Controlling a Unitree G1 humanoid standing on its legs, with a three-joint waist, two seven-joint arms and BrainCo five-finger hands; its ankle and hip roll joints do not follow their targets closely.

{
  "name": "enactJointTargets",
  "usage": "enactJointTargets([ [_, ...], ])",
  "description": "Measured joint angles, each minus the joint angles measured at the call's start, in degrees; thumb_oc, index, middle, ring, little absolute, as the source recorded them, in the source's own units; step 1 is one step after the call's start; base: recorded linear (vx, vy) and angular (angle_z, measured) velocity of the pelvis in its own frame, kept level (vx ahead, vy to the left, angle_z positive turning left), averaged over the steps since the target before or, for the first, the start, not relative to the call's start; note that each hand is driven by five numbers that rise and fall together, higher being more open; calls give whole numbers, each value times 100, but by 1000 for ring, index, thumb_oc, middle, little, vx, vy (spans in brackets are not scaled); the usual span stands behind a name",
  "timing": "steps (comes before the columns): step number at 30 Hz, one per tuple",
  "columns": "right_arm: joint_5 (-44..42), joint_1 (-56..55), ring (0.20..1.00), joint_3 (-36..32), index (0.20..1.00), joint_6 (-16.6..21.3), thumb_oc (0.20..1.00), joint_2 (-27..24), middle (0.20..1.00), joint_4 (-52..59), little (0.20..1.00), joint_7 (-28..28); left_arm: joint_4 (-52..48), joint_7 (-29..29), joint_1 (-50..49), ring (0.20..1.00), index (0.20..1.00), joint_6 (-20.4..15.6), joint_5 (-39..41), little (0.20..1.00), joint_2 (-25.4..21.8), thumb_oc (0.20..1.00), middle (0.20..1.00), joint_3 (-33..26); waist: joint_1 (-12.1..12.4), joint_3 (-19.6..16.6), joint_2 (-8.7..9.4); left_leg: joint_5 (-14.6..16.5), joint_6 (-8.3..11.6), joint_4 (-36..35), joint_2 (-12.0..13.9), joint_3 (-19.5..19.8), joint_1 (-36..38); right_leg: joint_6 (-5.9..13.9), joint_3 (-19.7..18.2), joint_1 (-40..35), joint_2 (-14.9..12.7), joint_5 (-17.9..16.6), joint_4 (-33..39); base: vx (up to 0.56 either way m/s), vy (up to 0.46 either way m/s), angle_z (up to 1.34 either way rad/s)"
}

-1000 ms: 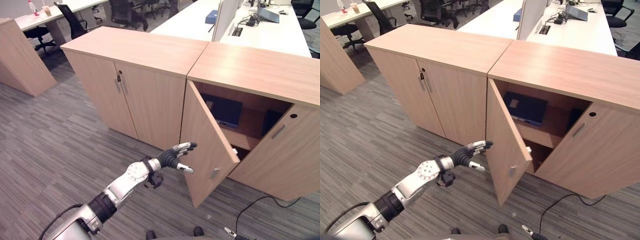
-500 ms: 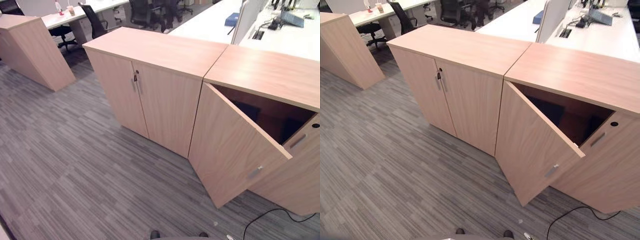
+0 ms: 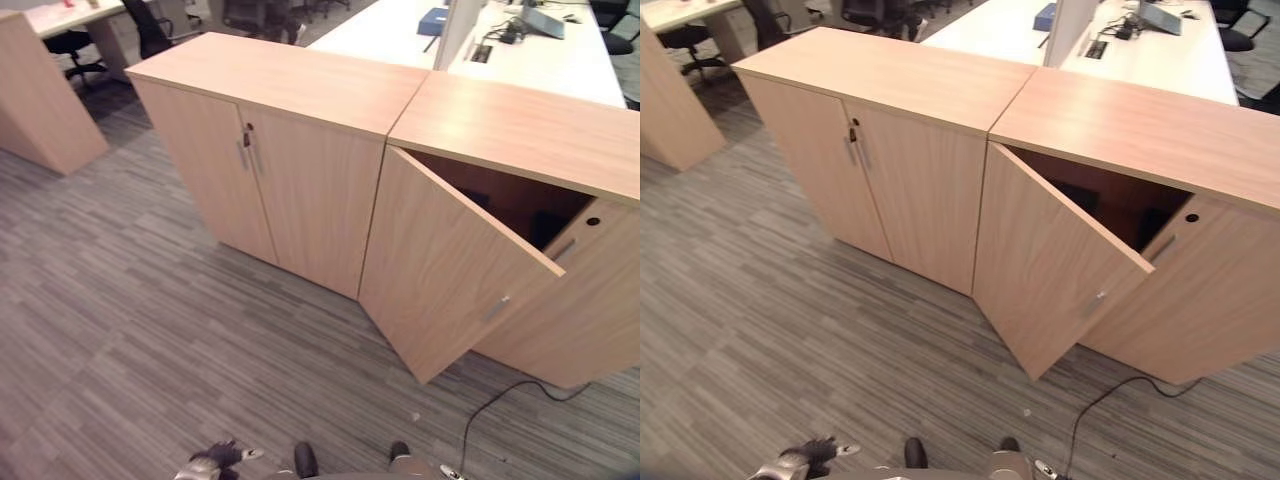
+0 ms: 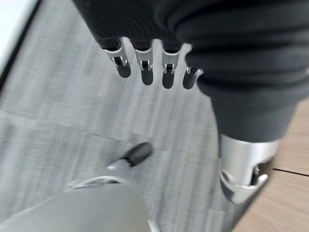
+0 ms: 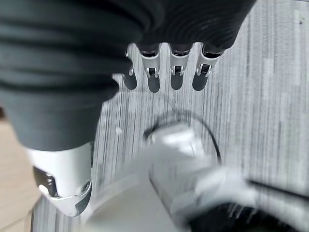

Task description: Put the empty folder in the office cabinet

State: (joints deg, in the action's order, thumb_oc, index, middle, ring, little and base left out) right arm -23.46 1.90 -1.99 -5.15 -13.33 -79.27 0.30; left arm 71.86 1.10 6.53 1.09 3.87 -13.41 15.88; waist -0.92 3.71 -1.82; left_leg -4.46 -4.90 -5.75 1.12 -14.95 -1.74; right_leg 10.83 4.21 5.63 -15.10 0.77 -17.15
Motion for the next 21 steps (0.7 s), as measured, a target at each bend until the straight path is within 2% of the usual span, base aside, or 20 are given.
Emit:
enactJointTargets([
  [1,-2,67,1000,5,1000,-3,1000,23,1000,6,1000,12,-39,86,-35,1000,1000,-26,-23,1000,-28,1000,1000,-6,68,-25,74,-11,16,0,-32,-12,15,18,-5,-170,-129,-7,246,-31,-190,-20],
  [2,-3,55,1000,14,1000,5,1000,87,1000,9,1000,44,-43,184,-74,1000,1000,24,-90,1000,-80,1000,1000,-14,85,-94,212,-44,116,1,-88,-1,18,50,-19,-502,-203,-87,860,-54,-202,-15],
  [3,-4,113,1000,39,1000,7,1000,128,1000,41,1000,55,-46,232,-105,1000,1000,16,-102,1000,-117,1000,1000,-20,101,-146,315,-76,211,0,-114,1,21,155,51,-686,-233,-46,1184,-84,-289,-15],
  [5,-4,134,1000,181,1000,46,1000,184,1000,50,1000,94,-47,399,-271,1000,1000,-31,-260,1000,-120,1000,1000,-31,141,-256,427,-174,421,13,-60,-60,37,198,254,-1033,-149,15,1937,-98,-221,-22],
  [6,-7,124,1000,182,1000,105,1000,159,1000,52,1000,105,-16,452,-398,1000,1000,-36,-320,1000,-25,1000,1000,-71,99,-295,350,-255,526,59,60,-17,34,128,300,-1136,5,-87,2121,-74,-153,-11],
  [8,-13,39,1000,205,1000,108,1000,122,1000,48,1000,199,13,474,-615,1000,1000,-53,-321,1000,160,1000,1000,-72,74,-403,215,-295,630,59,388,112,47,-93,276,-1185,385,-92,2218,-130,-253,-7],
  [9,-13,-56,1000,200,1000,108,1000,77,1000,45,1000,224,27,493,-715,1000,1000,-61,-319,1000,190,1000,1000,-98,54,-428,156,-337,711,83,520,175,25,-145,304,-1191,526,-89,2225,-132,-240,-4],
  [10,-13,-97,1000,199,1000,109,1000,62,1000,46,1000,224,53,511,-725,1000,1000,-76,-318,1000,185,1000,1000,-201,43,-431,143,-349,760,178,632,220,-37,-171,325,-1189,634,-88,2247,-244,-327,5],
  [11,-13,-160,1000,221,1000,111,1000,60,1000,26,1000,246,123,543,-686,1000,1000,-67,-316,1000,164,1000,1000,-248,46,-423,179,-339,793,227,733,301,-77,-304,305,-1171,762,-49,2246,-193,-247,13],
  [12,-13,-207,1000,202,1000,124,1000,35,1000,-12,1000,273,235,556,-721,1000,1000,-73,-314,1000,186,1000,1000,-257,13,-418,142,-377,901,372,858,438,-209,-329,371,-1169,892,-47,2211,-238,-306,18],
  [16,-13,-331,1000,243,1000,157,1000,-52,1000,-14,1000,377,275,609,-671,1000,1000,-92,-305,1000,186,1000,1000,-298,16,-297,89,-430,1108,525,1201,660,-381,-517,462,-1161,1257,-41,2224,-139,-204,17],
  [17,-13,-350,1000,258,1000,208,1000,-97,1000,-20,1000,399,293,622,-664,1000,1000,-113,-304,1000,191,1000,1000,-319,16,-239,27,-359,1243,529,1273,759,-397,-616,468,-1165,1345,-25,2217,-135,-211,7],
  [21,-4,-439,1000,408,1000,277,1000,-156,1000,-113,1000,417,480,606,-714,1000,1000,-128,-300,1000,279,1000,1000,-698,0,-143,-102,-332,1299,528,1409,982,-469,-699,572,-1066,1516,30,1930,-125,-163,9],
])
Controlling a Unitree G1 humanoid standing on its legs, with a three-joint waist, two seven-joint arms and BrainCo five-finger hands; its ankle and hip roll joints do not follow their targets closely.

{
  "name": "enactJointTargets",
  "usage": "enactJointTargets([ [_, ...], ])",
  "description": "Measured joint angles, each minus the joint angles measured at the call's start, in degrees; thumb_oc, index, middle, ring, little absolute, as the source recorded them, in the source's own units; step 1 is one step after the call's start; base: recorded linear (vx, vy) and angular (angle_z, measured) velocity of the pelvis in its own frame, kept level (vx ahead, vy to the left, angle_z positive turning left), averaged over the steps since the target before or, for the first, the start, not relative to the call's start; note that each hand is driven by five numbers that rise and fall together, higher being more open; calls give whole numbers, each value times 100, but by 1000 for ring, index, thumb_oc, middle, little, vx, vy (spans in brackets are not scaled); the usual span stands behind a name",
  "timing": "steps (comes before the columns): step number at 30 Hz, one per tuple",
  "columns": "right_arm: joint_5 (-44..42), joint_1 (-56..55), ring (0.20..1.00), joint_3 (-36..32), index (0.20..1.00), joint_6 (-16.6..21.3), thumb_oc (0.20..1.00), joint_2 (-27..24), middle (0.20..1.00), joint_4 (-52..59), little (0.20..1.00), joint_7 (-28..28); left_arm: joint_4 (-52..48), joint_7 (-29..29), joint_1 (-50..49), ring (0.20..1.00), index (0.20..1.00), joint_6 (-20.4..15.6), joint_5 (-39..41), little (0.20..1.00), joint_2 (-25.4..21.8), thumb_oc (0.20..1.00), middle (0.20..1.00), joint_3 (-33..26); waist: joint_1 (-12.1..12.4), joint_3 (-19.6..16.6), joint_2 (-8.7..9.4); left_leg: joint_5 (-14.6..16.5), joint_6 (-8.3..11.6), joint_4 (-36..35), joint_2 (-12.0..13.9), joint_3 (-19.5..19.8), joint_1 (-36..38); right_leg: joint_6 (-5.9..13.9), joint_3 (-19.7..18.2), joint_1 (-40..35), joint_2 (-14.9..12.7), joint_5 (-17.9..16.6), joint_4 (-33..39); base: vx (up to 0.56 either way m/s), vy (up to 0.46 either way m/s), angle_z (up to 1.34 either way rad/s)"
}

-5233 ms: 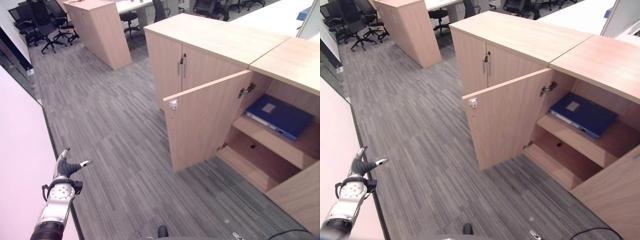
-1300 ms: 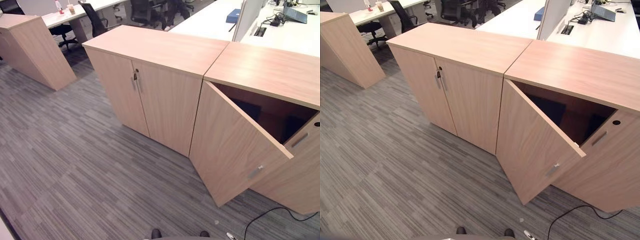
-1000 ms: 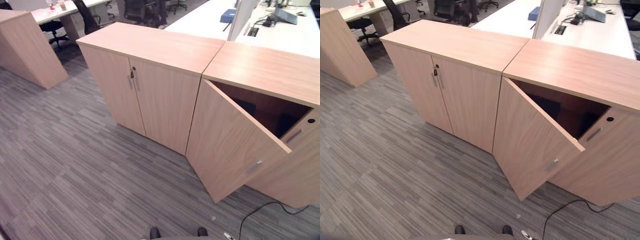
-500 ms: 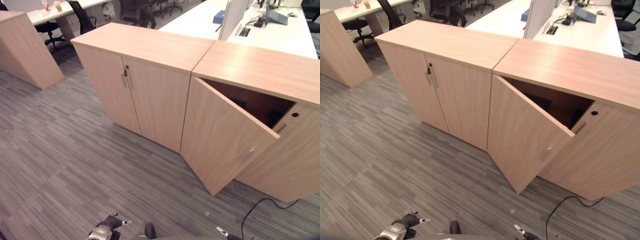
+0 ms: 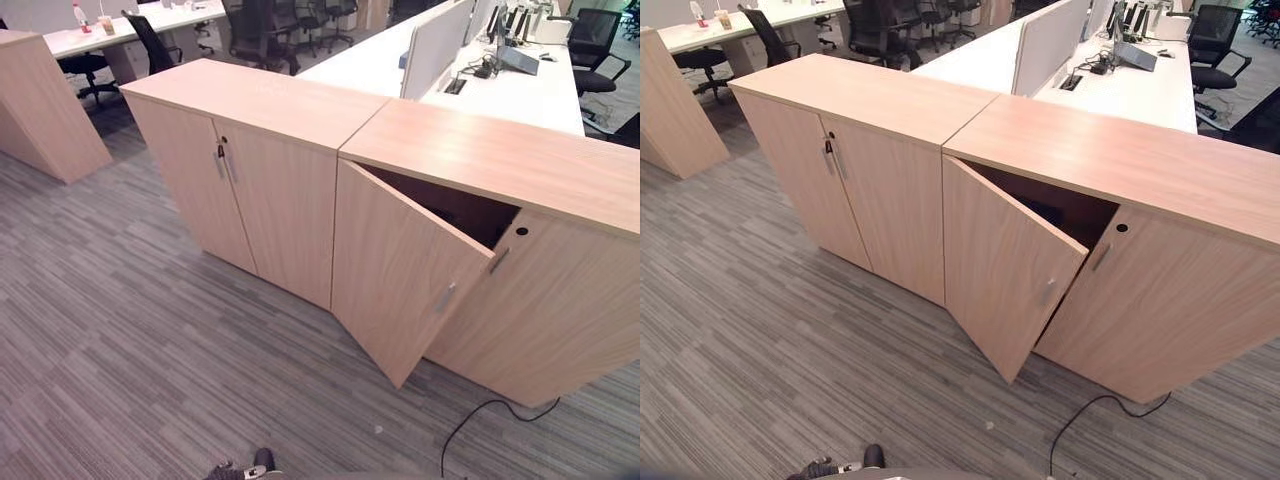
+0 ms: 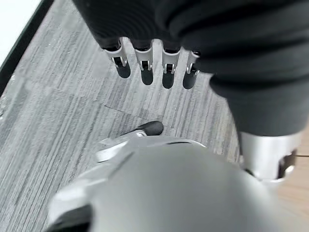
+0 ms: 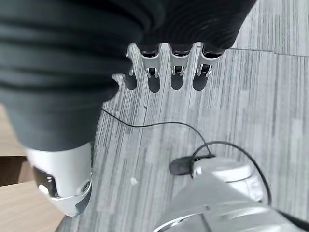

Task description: Put the empty folder in the office cabinet

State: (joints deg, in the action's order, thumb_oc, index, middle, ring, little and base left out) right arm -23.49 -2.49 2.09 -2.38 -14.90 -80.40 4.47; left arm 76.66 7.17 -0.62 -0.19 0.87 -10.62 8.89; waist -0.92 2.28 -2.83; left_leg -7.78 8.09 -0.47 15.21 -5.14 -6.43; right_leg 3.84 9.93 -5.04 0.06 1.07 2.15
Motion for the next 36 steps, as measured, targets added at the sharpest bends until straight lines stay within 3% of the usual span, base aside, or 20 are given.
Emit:
enactJointTargets([
  [2,6,11,1000,12,1000,9,1000,-10,1000,-91,1000,1,100,-5,-24,1000,1000,4,66,1000,100,1000,1000,-269,83,99,-115,17,13,37,122,123,-52,-136,57,258,118,239,-500,-285,-151,8],
  [3,9,13,1000,31,1000,3,1000,-43,1000,-108,1000,-5,151,-23,6,1000,1000,-10,139,1000,129,1000,1000,-376,130,168,-157,-227,154,263,203,188,-160,-249,35,397,196,326,-772,-251,-113,-3],
  [4,10,109,1000,51,1000,7,1000,-29,1000,-81,1000,1,214,-37,78,1000,1000,-5,225,1000,115,1000,1000,-464,109,279,-118,-214,187,504,196,238,-282,-282,64,480,154,473,-970,-113,-61,11],
  [5,16,137,1000,43,1000,-16,1000,-5,1000,-76,1000,-1,236,-44,140,1000,1000,-9,332,1000,64,1000,1000,-501,115,478,16,-511,365,728,132,363,-383,-401,82,531,24,630,-1225,-76,-51,24],
  [7,40,149,1000,42,1000,-11,1000,30,1000,-77,1000,-3,248,-48,152,1000,1000,-8,337,1000,-19,1000,1000,-500,155,507,321,-1184,411,956,-196,509,-525,-430,72,535,-247,635,-1269,-37,-31,3],
  [8,55,177,1000,71,1000,42,1000,17,1000,-84,1000,1,332,-45,120,1000,1000,11,330,1000,-82,1000,1000,-494,159,520,585,-398,186,1900,-593,609,-630,-501,10,461,-548,573,-1229,-12,-6,-27],
  [9,56,160,1000,87,1000,64,1000,-8,1000,-83,1000,1,440,-43,59,1000,1000,62,329,1000,-86,1000,1000,-496,143,467,600,138,-205,2318,-746,505,-617,-488,1,362,-604,548,-1088,2,9,-31],
  [11,57,105,1000,188,1000,64,1000,-30,1000,-78,1000,0,476,-36,-19,1000,1000,120,326,1000,-90,1000,1000,-495,103,432,528,581,-570,2419,-929,372,-311,-434,32,186,-579,372,-804,72,56,-5],
  [12,57,-9,1000,230,1000,37,1000,41,1000,-83,1000,0,460,-31,-43,1000,1000,129,318,1000,-86,1000,1000,-486,83,382,472,994,-768,2271,-1011,234,-34,-442,108,118,-524,269,-652,121,140,16],
  [13,57,-79,1000,228,1000,45,1000,102,1000,-76,1000,-1,452,-28,-60,1000,1000,163,297,1000,-74,1000,1000,-450,45,357,456,1086,-723,1928,-1016,94,130,-361,159,-23,-485,246,-538,78,118,34],
  [15,57,-190,1000,223,1000,38,1000,204,1000,-80,1000,-26,405,-16,-137,1000,1000,160,248,1000,-32,1000,1000,-288,-36,126,335,931,-600,569,-1067,1,744,-243,222,54,-396,305,-546,6,136,43],
  [18,56,-123,1000,153,1000,51,1000,263,1000,-40,1000,-42,183,66,-75,1000,1000,140,106,1000,-100,1000,1000,117,-97,-58,401,667,-723,13,-1304,139,805,-82,178,186,-537,214,-481,30,132,27],
  [25,57,-43,1000,165,1000,141,1000,273,1000,175,1000,67,-28,370,-137,1000,1000,40,-187,1000,-151,1000,1000,364,-102,-300,299,558,-776,-324,-1438,120,981,119,169,2,-625,61,-88,18,75,1],
  [36,248,30,1000,181,1000,168,1000,227,1000,180,1000,179,-87,186,-132,1000,1000,-6,-408,1000,-103,1000,1000,504,-184,-226,212,540,-729,-463,-1394,-68,1093,51,-5,-135,-520,-169,284,-3,84,-9],
])
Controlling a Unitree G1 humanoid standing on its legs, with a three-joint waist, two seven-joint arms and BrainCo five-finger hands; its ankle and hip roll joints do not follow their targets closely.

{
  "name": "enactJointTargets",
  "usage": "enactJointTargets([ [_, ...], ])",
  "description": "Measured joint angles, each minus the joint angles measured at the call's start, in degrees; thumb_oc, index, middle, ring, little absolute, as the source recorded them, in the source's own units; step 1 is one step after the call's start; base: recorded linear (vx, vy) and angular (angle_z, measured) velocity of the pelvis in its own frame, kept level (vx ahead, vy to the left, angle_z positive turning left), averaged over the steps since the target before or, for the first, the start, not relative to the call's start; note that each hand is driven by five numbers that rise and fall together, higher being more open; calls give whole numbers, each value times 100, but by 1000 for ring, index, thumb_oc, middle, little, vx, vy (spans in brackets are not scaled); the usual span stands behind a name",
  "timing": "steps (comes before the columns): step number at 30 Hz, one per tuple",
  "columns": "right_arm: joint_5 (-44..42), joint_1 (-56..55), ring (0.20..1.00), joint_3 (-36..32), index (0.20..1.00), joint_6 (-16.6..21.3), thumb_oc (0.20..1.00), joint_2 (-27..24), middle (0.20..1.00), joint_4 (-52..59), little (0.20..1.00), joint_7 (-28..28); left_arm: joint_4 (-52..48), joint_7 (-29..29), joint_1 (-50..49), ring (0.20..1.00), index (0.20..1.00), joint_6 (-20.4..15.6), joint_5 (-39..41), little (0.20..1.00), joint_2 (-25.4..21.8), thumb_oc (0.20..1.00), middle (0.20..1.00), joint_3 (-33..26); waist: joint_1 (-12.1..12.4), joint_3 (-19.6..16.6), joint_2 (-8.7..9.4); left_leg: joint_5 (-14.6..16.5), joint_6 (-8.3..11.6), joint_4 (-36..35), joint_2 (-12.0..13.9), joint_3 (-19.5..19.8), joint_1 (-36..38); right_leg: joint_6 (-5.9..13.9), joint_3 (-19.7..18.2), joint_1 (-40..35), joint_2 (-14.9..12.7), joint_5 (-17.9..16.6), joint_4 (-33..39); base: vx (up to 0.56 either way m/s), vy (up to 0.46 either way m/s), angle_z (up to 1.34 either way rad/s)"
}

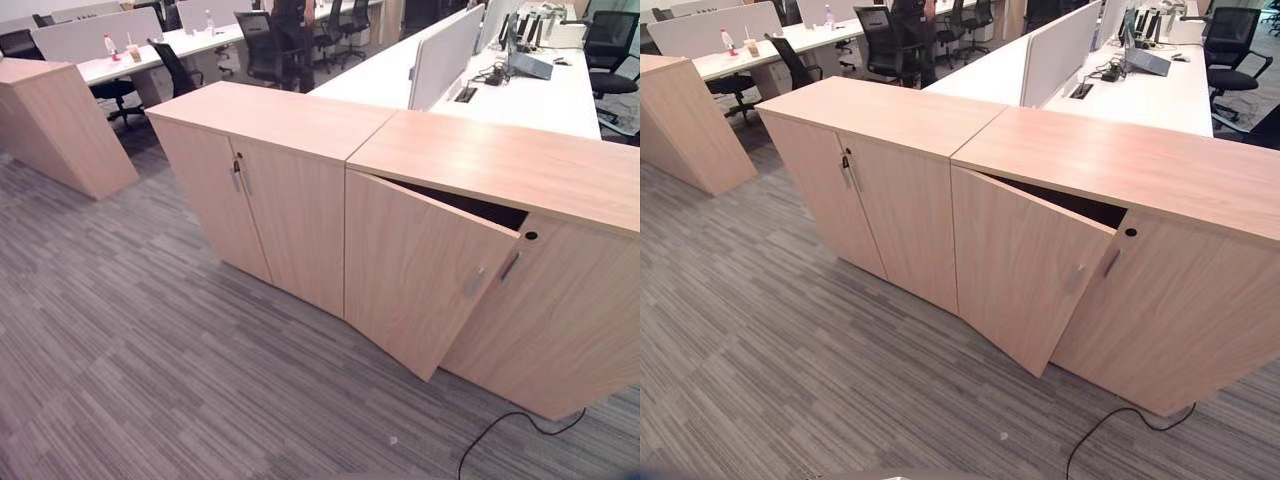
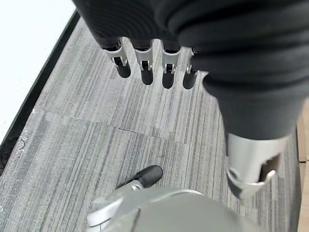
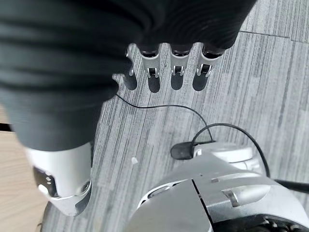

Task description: Put the empty folder in the office cabinet

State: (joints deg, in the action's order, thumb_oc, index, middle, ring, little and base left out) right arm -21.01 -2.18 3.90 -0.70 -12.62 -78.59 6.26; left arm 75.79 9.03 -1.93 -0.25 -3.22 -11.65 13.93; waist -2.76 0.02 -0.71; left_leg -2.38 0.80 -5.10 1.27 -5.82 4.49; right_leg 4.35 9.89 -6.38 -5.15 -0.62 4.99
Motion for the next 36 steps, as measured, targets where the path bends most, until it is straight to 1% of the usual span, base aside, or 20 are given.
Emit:
enactJointTargets([
  [1,26,26,1000,0,1000,0,1000,-1,1000,1,1000,-2,4,-12,15,1000,1000,1,2,1000,-1,1000,1000,-3,-10,28,2,0,0,0,0,-12,1,8,-16,5,-1,-6,0,1,58,-21],
  [3,26,81,1000,-4,1000,-2,1000,16,1000,2,1000,-9,77,-123,105,1000,1000,14,32,1000,-9,1000,1000,-59,-16,151,60,3,1,0,1,-94,18,10,-109,32,-1,-31,1,11,28,-17],
  [6,26,85,1000,-3,1000,-7,1000,24,1000,1,1000,-26,68,-211,153,1000,1000,14,59,1000,-47,1000,1000,-86,-10,218,168,23,14,-3,2,-145,39,19,-154,36,-3,-38,19,18,25,-9],
  [8,26,83,1000,-10,1000,-8,1000,31,1000,1,1000,-74,68,-276,163,1000,1000,15,62,1000,-71,1000,1000,-141,-8,207,193,26,11,-4,3,-174,58,19,-178,30,-4,-39,25,16,34,-9],
  [10,35,74,1000,-1,1000,-17,1000,37,1000,2,1000,-152,65,-420,187,1000,1000,15,118,1000,-104,1000,1000,-225,-14,217,298,36,0,-4,2,-237,79,7,-239,36,-4,-56,18,16,38,-13],
  [13,206,87,1000,44,1000,-87,1000,45,1000,39,1000,-193,57,-603,211,1000,1000,12,172,1000,-179,1000,1000,-197,-35,175,352,49,-11,-4,-1,-303,89,29,-304,59,-12,-79,15,10,12,-12],
  [17,260,96,1000,105,1000,-115,1000,45,1000,52,1000,-228,42,-629,204,1000,1000,11,163,1000,-202,1000,1000,7,-66,133,338,49,-12,-5,0,-337,89,38,-348,77,-10,-90,10,19,1,-6],
  [21,370,96,1000,119,1000,-122,1000,45,1000,55,1000,-253,75,-735,177,1000,1000,30,163,1000,-163,1000,1000,1,-126,49,287,52,-15,-9,8,-380,87,52,-397,102,-10,-99,27,27,-2,-7],
  [22,444,95,1000,231,1000,-125,1000,41,1000,55,1000,-271,103,-811,170,1000,1000,61,165,1000,-139,1000,1000,-1,-131,22,266,54,-17,-9,6,-414,93,51,-433,111,-9,-107,28,27,-4,-10],
  [25,480,87,1000,279,1000,-133,1000,44,1000,52,1000,-312,118,-899,184,1000,1000,92,161,1000,-119,1000,1000,3,-140,-27,234,55,-19,-9,10,-438,92,50,-453,123,-10,-124,29,19,-3,-4],
  [28,581,71,1000,327,1000,-136,1000,46,1000,55,1000,-331,105,-930,193,1000,1000,123,102,1000,-115,1000,1000,132,-136,-137,231,55,-20,-10,11,-442,91,50,-457,126,-10,-124,30,0,0,0],
  [33,655,78,1000,377,1000,-137,1000,40,1000,85,1000,-330,-107,-812,194,1000,1000,107,45,1000,-129,1000,1000,321,-130,-132,213,56,-21,-57,17,-425,63,74,-444,145,-11,-119,31,0,0,0],
  [36,656,73,1000,458,1000,-127,1000,38,1000,215,1000,-263,-248,-661,187,1000,1000,-2,45,1000,-121,1000,1000,428,-131,-121,185,55,-21,-47,16,-419,62,73,-442,145,-10,-119,32,0,0,0],
])
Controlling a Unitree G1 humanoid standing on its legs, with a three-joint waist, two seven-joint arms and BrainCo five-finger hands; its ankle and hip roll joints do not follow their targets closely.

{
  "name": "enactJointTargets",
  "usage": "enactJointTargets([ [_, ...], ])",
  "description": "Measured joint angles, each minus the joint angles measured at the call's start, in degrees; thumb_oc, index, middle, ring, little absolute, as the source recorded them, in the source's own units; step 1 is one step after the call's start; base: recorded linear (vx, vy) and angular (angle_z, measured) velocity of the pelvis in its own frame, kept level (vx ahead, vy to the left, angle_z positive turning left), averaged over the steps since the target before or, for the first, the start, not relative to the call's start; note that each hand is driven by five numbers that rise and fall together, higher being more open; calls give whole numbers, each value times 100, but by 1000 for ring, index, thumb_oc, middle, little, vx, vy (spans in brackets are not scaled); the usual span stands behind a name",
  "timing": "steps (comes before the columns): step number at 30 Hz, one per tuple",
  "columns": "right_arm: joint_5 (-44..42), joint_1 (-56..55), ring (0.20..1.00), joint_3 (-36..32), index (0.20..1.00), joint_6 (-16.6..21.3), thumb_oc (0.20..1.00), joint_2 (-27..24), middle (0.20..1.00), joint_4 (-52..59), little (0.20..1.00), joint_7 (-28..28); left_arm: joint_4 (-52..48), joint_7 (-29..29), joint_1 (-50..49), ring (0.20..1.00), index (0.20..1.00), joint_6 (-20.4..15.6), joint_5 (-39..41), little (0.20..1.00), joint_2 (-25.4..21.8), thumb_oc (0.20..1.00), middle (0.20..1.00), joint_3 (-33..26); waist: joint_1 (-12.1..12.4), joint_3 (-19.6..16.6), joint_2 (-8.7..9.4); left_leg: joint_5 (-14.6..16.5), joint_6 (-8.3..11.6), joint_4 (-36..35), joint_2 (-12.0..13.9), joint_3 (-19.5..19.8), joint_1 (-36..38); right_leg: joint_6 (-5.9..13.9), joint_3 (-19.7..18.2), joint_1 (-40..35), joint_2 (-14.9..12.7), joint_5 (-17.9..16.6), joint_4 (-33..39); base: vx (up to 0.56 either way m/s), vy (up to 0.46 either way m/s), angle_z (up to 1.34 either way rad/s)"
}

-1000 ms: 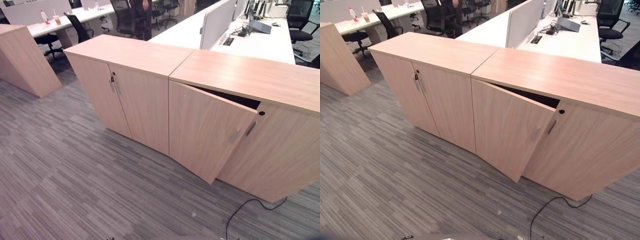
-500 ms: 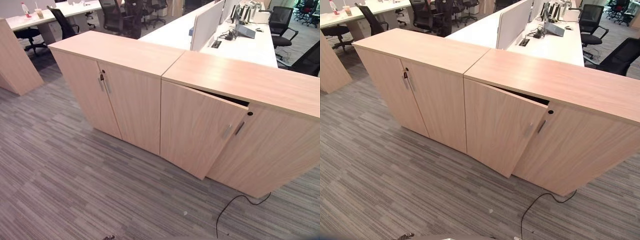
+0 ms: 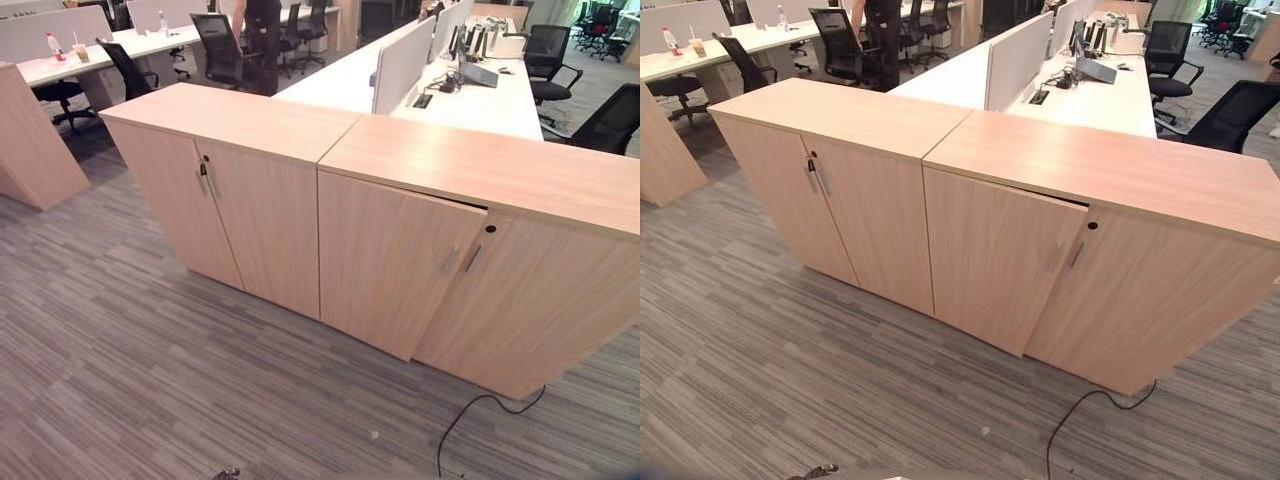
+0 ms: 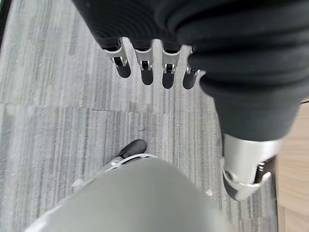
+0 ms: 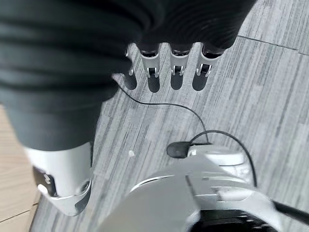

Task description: Put the empty folder in the office cabinet

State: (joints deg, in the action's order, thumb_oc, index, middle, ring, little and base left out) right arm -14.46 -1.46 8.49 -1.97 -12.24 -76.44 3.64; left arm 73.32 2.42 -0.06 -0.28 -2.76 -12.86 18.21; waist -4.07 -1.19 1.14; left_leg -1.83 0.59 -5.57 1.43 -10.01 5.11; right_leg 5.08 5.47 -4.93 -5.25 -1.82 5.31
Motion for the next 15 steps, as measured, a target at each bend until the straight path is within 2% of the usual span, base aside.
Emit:
enactJointTargets([
  [15,-5,9,1000,0,1000,1,1000,-2,1000,-4,1000,95,-85,173,14,1000,1000,-17,15,1000,86,1000,1000,19,-5,98,-80,-1,0,39,-1,13,2,-28,9,-5,1,-19,1,0,0,0],
])
